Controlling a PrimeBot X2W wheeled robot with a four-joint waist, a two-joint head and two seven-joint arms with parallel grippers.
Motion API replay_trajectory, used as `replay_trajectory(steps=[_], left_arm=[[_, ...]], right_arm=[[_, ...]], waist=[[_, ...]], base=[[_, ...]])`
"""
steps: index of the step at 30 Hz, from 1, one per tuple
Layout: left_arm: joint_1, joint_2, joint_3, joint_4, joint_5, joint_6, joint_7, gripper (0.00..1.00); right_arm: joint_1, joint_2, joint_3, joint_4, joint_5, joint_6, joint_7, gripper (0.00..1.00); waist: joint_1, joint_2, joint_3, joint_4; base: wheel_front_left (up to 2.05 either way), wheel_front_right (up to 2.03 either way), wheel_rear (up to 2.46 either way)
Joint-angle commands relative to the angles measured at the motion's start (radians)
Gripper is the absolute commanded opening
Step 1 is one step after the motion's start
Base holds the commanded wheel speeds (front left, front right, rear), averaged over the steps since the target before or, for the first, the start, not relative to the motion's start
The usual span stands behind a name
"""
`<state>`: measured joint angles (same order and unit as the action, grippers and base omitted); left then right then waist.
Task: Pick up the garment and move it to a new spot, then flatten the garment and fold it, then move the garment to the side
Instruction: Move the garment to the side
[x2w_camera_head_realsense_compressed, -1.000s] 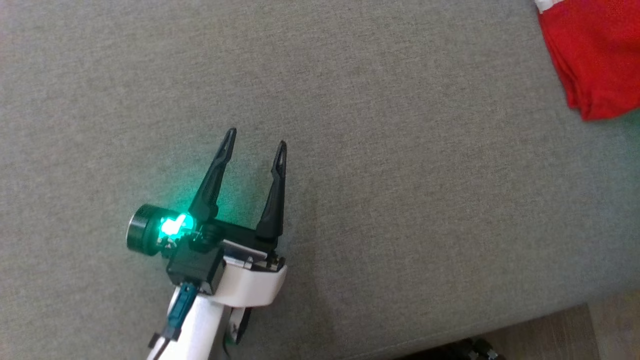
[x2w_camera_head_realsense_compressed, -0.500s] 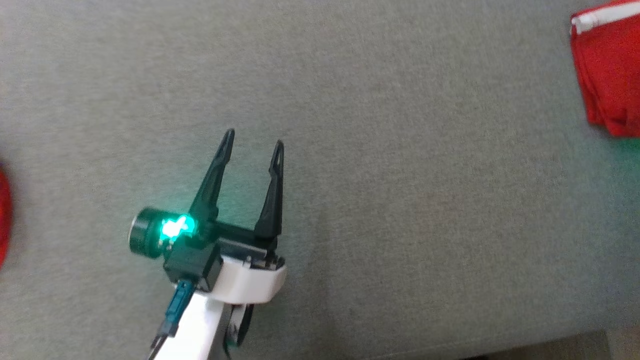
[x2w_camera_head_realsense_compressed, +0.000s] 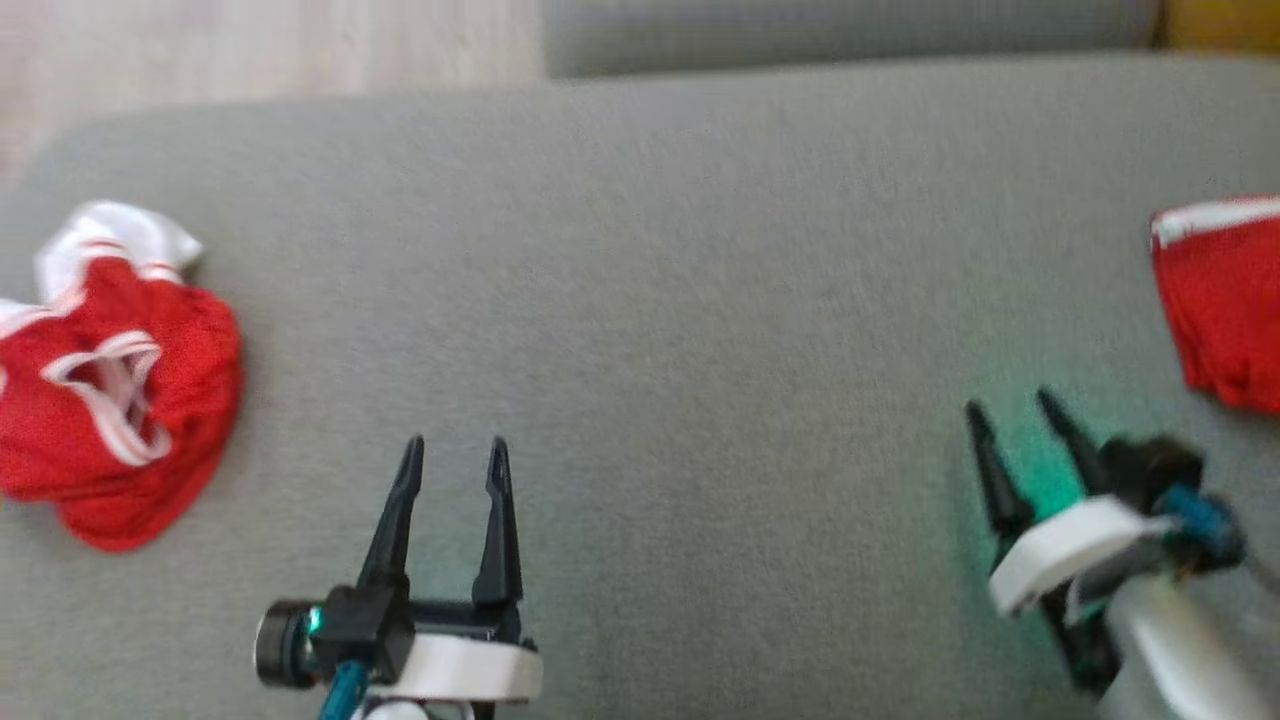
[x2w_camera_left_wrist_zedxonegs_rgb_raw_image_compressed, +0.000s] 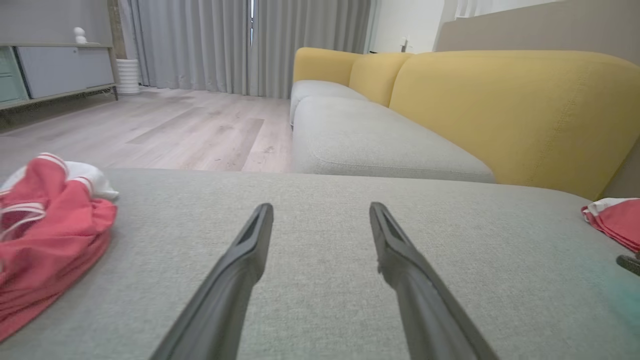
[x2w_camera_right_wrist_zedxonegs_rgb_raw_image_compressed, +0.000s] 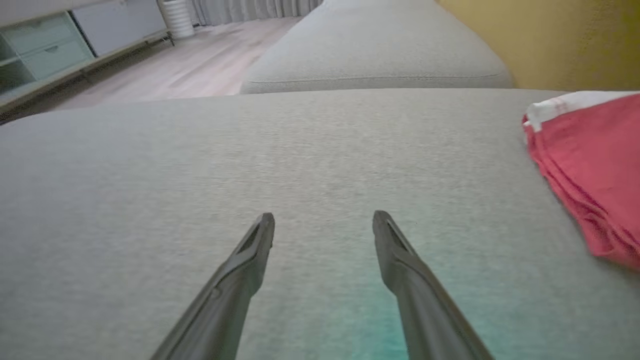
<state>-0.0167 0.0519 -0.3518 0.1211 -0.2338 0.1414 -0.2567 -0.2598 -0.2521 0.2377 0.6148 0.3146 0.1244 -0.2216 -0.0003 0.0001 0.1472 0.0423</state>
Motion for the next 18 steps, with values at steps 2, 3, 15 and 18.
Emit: replay_trajectory(steps=[2, 3, 15, 18], left_arm=[[0.01, -0.002, 0.046, -0.03, 0.005, 0.004, -0.005, 1.0], [0.019, -0.002, 0.051, -0.034, 0.012, 0.002, -0.005, 1.0], [0.122, -0.002, 0.11, -0.134, 0.072, -0.006, -0.005, 1.0], [0.139, -0.001, 0.121, -0.119, 0.085, -0.026, -0.005, 1.0]], right_arm=[[0.036, 0.031, 0.001, -0.056, -0.028, 0.006, -0.033, 1.0], [0.056, 0.048, -0.011, -0.075, -0.043, 0.006, -0.037, 1.0], [0.331, 0.164, -0.172, -0.474, -0.159, 0.006, -0.04, 1.0], [0.366, 0.174, -0.172, -0.476, -0.163, 0.006, -0.04, 1.0]], waist=[[0.0003, -0.0001, -0.122, 0.07], [0.0003, -0.0001, -0.139, 0.073], [0.0003, -0.0001, -0.204, 0.061], [0.0003, -0.0001, -0.213, 0.056]], base=[[0.0, 0.0, 0.0], [0.0, 0.0, 0.0], [0.0, 0.0, 0.0], [0.0, 0.0, 0.0]])
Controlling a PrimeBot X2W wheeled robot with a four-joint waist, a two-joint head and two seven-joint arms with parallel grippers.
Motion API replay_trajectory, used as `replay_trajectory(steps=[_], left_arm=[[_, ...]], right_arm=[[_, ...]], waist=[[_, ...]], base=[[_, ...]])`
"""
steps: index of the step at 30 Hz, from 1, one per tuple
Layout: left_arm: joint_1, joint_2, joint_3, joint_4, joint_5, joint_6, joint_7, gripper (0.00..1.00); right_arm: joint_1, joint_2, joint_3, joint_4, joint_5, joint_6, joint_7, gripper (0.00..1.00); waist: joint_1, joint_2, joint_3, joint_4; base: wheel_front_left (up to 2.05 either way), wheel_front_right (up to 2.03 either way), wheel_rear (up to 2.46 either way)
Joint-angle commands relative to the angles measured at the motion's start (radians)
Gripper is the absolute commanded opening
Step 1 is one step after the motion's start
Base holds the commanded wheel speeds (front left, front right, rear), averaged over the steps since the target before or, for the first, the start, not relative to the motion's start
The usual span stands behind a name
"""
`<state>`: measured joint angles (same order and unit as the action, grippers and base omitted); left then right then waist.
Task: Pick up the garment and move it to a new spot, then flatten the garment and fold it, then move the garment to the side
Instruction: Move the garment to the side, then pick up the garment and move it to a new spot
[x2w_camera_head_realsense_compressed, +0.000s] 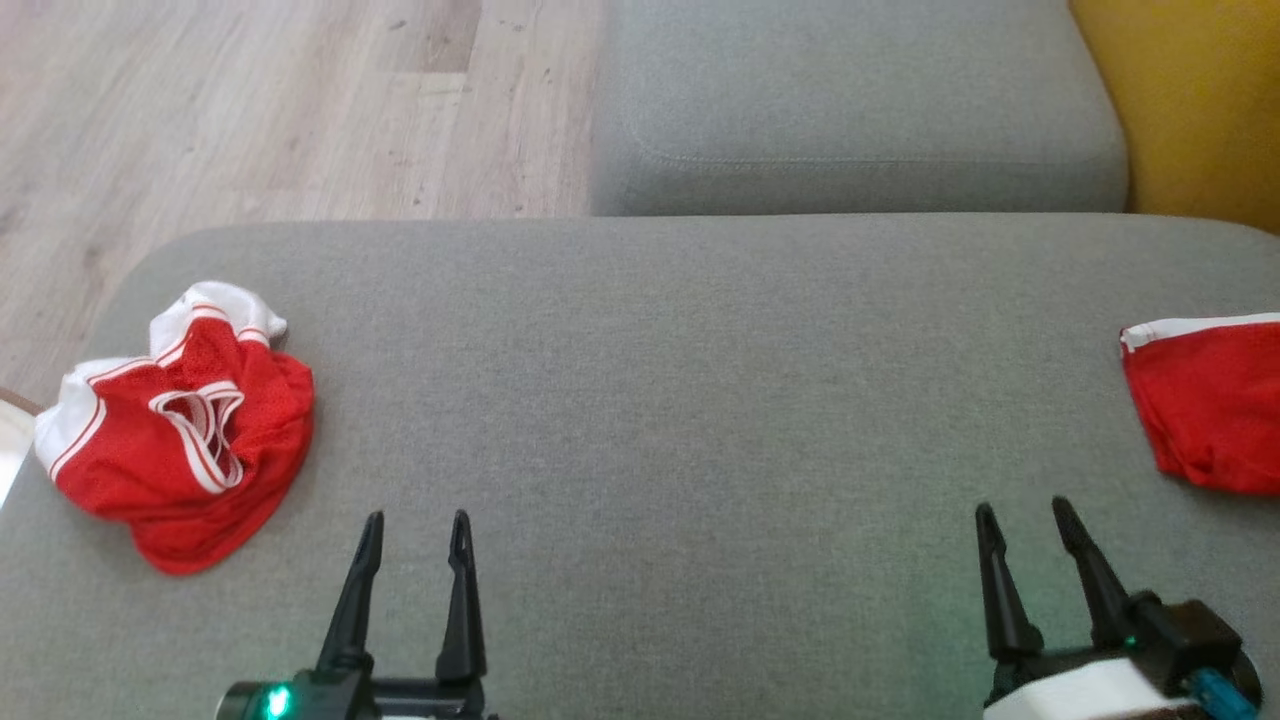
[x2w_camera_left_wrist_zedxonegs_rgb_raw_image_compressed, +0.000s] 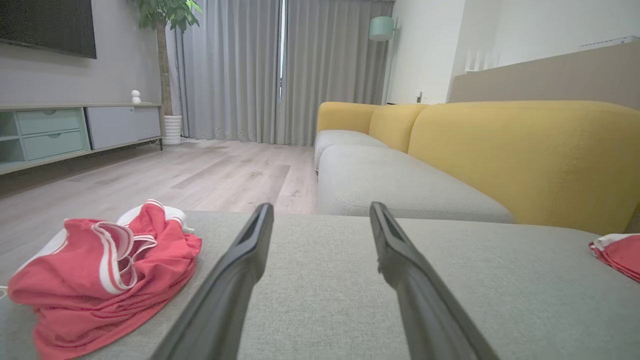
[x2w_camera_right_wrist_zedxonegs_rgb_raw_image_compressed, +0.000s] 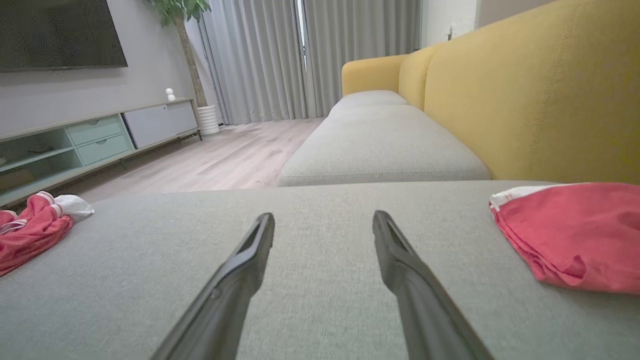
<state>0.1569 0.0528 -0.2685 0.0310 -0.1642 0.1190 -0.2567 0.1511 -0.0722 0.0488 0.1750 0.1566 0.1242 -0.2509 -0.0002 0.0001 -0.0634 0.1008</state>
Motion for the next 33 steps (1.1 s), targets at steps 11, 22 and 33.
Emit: replay_trajectory(steps=[11, 22, 33], left_arm=[[-0.024, -0.003, 0.067, -0.011, 0.033, -0.025, -0.005, 1.0], [-0.024, -0.003, 0.067, -0.001, 0.023, -0.024, -0.005, 1.0], [-0.031, -0.003, 0.068, 0.006, 0.02, -0.012, -0.005, 1.0]], right_arm=[[-0.029, 0.009, 0.003, -0.025, -0.019, 0.007, -0.011, 1.0], [-0.029, 0.016, -0.003, -0.016, -0.021, 0.007, -0.011, 1.0], [-0.024, 0.019, -0.024, -0.006, -0.02, 0.007, -0.011, 1.0]], waist=[[0.0002, -0.0001, -0.018, -0.014], [0.0002, -0.0001, -0.015, -0.018], [0.0002, -0.0001, -0.008, 0.036]], base=[[0.0, 0.0, 0.0], [0.0, 0.0, 0.0], [0.0, 0.0, 0.0]])
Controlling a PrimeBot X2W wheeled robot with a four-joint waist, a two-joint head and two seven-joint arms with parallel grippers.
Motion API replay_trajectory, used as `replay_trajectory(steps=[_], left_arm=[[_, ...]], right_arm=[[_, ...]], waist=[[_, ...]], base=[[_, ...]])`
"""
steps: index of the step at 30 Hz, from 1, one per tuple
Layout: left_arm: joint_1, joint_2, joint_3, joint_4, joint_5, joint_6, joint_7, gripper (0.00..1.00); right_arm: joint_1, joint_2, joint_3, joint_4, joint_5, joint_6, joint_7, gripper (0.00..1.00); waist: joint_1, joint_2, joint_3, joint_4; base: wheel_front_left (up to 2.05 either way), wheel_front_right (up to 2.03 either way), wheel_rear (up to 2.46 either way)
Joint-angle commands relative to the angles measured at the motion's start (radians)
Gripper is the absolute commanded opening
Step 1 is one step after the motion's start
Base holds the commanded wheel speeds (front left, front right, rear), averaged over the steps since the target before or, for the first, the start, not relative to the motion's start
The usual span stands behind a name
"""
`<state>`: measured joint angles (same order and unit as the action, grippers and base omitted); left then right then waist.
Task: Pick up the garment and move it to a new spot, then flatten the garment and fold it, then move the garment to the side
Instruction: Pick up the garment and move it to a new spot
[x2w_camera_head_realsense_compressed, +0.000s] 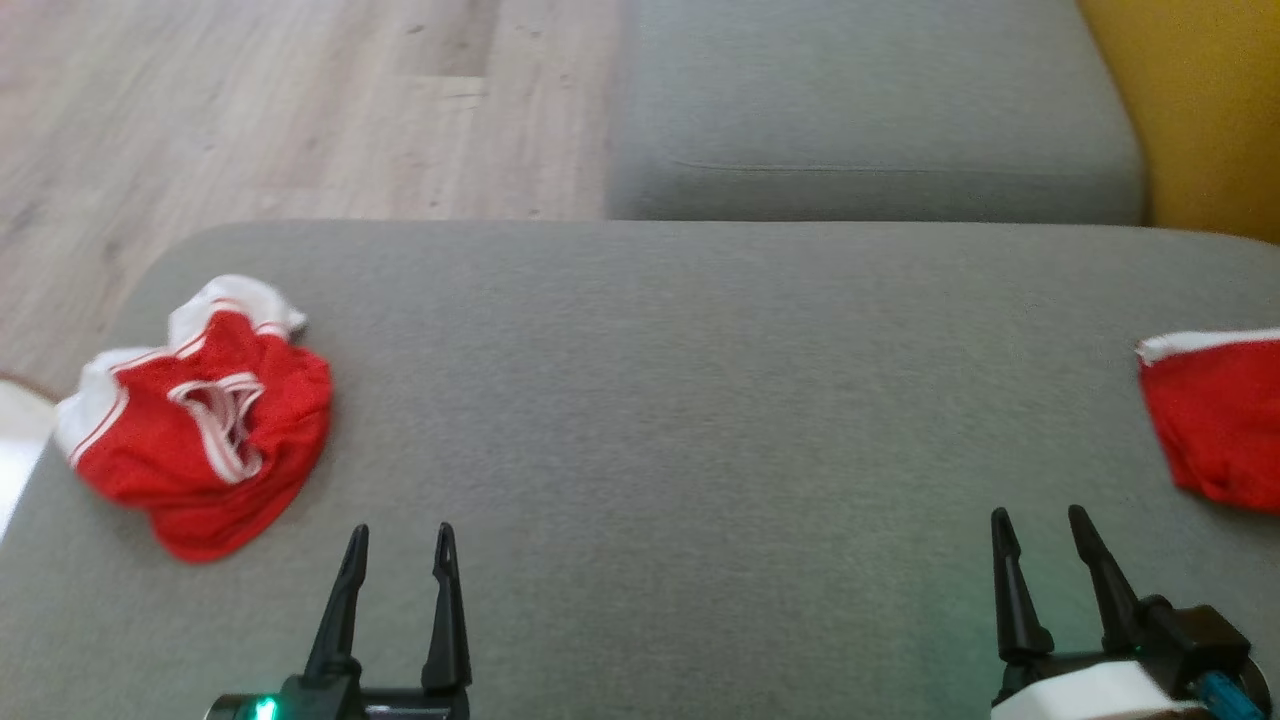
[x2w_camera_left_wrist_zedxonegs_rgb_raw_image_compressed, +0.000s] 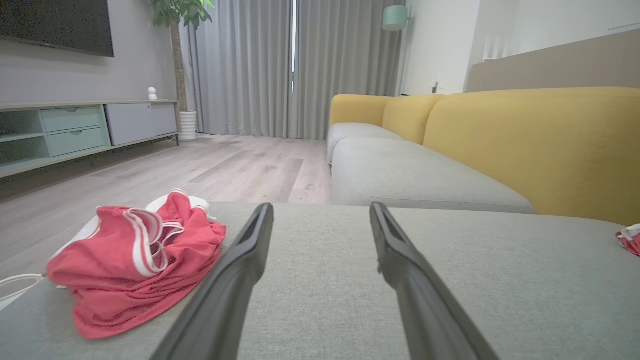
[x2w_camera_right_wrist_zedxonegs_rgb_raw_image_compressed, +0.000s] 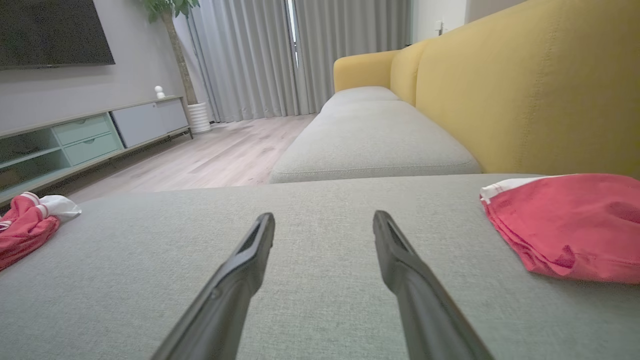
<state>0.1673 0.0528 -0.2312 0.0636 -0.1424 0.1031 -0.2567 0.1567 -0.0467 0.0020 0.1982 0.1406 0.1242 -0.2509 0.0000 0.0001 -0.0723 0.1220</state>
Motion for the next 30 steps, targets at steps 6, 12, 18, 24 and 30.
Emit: replay_trajectory(steps=[6, 12, 18, 24, 30], left_arm=[[-0.045, -0.003, 0.034, -0.034, -0.004, 0.0, -0.005, 1.0], [-0.036, -0.003, 0.055, -0.035, 0.0, 0.003, -0.005, 1.0], [-0.019, -0.003, 0.088, -0.046, 0.001, 0.014, -0.005, 1.0], [-0.009, -0.003, 0.113, -0.081, 0.0, 0.035, -0.005, 1.0], [-0.016, -0.003, 0.12, -0.081, 0.009, 0.029, -0.005, 1.0]], right_arm=[[-0.029, -0.005, 0.022, -0.029, -0.007, 0.007, -0.011, 1.0], [-0.041, -0.004, 0.006, -0.036, -0.012, 0.007, -0.011, 1.0], [-0.054, -0.004, 0.023, -0.033, -0.015, 0.007, -0.011, 1.0], [-0.098, -0.004, 0.058, -0.015, -0.021, 0.007, -0.011, 1.0], [-0.099, -0.004, 0.062, -0.014, -0.027, 0.007, -0.011, 1.0]], waist=[[0.0, -0.0001, 0.015, 0.136], [0.0, -0.0001, 0.032, 0.276], [0.0, -0.0001, 0.042, 0.37], [0.0, -0.0001, 0.06, 0.38], [0.0, -0.0001, 0.065, 0.383]], base=[[0.0, 0.0, 0.0], [0.0, 0.0, 0.0], [0.0, 0.0, 0.0], [0.0, 0.0, 0.0], [0.0, 0.0, 0.0]])
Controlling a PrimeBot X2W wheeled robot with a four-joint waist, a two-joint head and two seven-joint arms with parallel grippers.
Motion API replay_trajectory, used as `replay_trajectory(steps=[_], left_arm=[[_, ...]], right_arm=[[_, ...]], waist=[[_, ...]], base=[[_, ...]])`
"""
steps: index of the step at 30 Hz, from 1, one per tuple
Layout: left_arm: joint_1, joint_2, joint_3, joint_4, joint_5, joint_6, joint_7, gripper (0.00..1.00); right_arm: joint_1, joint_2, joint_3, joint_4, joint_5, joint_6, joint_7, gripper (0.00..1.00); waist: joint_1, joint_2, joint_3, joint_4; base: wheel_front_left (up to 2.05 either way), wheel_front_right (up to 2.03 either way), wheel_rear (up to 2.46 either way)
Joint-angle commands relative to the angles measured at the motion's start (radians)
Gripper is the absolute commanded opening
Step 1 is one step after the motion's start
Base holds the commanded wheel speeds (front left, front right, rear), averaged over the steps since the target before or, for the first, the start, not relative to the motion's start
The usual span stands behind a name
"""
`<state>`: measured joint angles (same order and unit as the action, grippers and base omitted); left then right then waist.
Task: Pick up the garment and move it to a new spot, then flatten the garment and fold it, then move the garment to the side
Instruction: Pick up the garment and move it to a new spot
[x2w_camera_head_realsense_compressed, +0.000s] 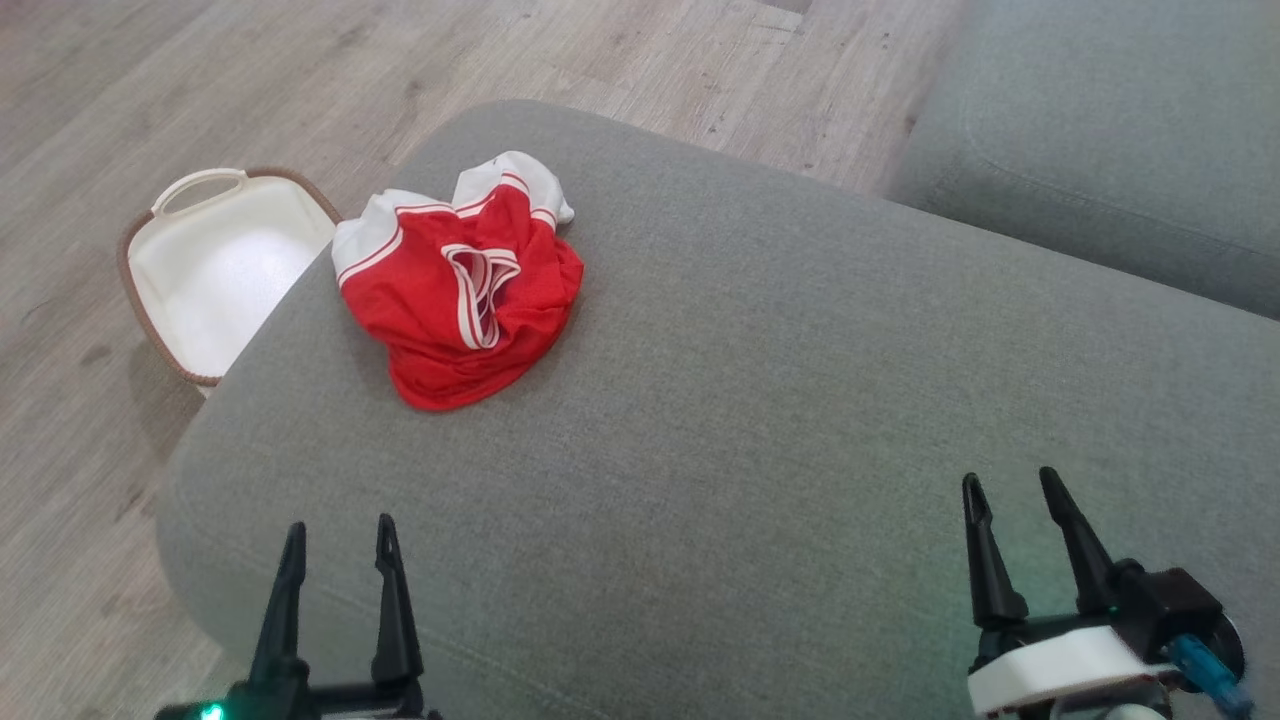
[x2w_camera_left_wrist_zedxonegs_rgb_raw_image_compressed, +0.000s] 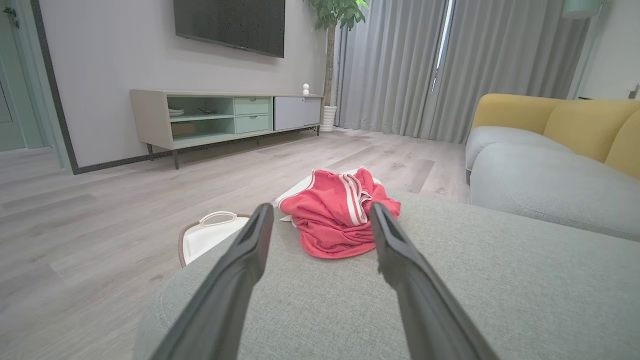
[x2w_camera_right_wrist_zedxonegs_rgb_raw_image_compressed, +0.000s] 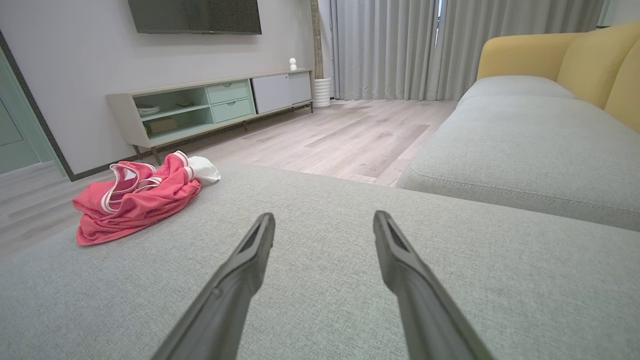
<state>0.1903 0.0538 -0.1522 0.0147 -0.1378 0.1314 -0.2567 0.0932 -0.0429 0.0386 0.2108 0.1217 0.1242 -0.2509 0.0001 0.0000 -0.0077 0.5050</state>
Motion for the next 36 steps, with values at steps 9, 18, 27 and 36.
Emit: replay_trajectory(steps=[9, 18, 27, 36], left_arm=[[-0.367, 0.06, 0.085, 0.05, 0.051, -0.09, -0.005, 1.0], [-0.859, 0.088, 0.113, 0.372, 0.011, -0.112, 0.172, 1.0], [-1.097, 0.098, 0.18, 0.85, -0.079, -0.087, 0.374, 1.0], [-1.161, 0.113, 0.203, 1.012, -0.123, -0.148, 0.177, 0.0]], right_arm=[[-0.022, -0.06, 0.005, -0.086, -0.065, 0.007, -0.011, 1.0], [-0.112, -0.221, 0.021, -0.151, -0.089, 0.007, -0.011, 1.0], [-0.166, -0.319, 0.024, -0.214, -0.071, 0.007, 0.019, 1.0], [-0.176, -0.303, 0.022, -0.211, -0.066, 0.007, 0.019, 1.0]], waist=[[-0.0001, 0.0, 0.158, -0.029], [-0.0001, 0.0, 0.387, -0.066], [-0.0001, 0.0, 0.498, -0.111], [-0.0001, 0.0, 0.477, -0.141]], base=[[0.0, 0.0, 0.0], [0.0, 0.0, 0.0], [0.0, 0.0, 0.0], [0.0, 0.0, 0.0]])
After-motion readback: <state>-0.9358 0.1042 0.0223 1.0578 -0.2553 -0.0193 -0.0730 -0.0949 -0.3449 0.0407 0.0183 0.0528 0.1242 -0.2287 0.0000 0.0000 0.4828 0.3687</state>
